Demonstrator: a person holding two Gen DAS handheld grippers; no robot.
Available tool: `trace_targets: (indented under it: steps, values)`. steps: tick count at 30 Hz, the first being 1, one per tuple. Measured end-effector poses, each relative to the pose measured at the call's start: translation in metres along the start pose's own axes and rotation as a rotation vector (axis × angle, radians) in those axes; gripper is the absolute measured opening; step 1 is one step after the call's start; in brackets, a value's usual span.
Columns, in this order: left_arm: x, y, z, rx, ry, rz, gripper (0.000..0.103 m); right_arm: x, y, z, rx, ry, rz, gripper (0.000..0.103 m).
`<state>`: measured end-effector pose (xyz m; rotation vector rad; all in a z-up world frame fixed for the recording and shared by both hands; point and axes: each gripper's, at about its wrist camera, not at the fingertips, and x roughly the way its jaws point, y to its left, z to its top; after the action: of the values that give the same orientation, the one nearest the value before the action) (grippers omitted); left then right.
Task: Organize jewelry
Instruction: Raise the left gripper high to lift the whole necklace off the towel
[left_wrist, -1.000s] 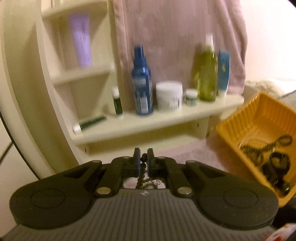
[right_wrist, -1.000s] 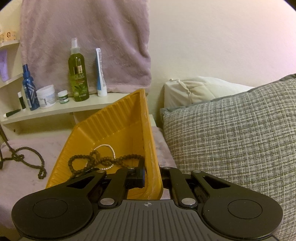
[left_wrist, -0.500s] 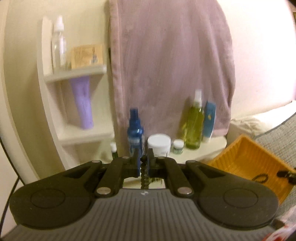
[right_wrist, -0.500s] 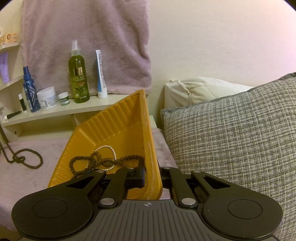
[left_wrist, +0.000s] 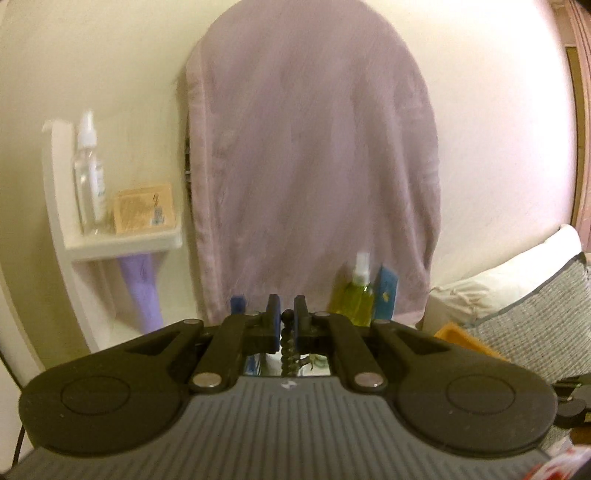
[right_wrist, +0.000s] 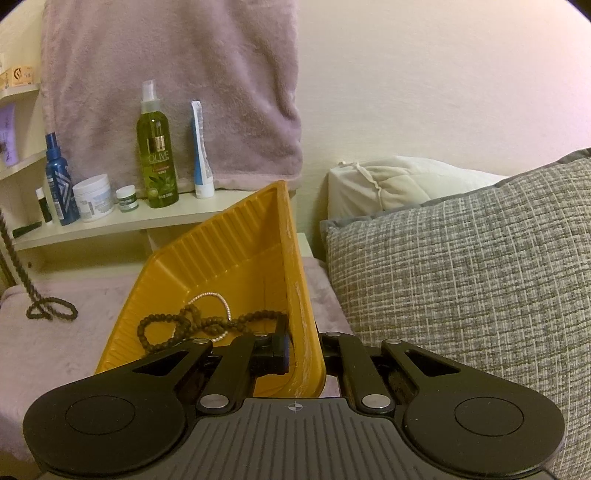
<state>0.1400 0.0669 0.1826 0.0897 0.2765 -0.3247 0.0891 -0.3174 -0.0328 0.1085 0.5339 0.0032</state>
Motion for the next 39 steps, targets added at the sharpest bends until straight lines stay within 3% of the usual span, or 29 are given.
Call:
trace_targets:
  steps: [21,32,39]
  values:
    - [-0.005,-0.038,0.087,0.027,-0.123,-0.09,0.006,0.001,0.0,0.003,0.005,-0.001,0.001,0.007]
    - [-0.002,-0.077,0.131,0.018,-0.182,-0.23,0.006,0.002,-0.004,-0.001,0.018,0.0,0.002,0.007]
    - [0.018,-0.115,0.131,0.054,-0.154,-0.299,0.006,0.001,-0.006,-0.003,0.03,0.002,0.007,0.007]
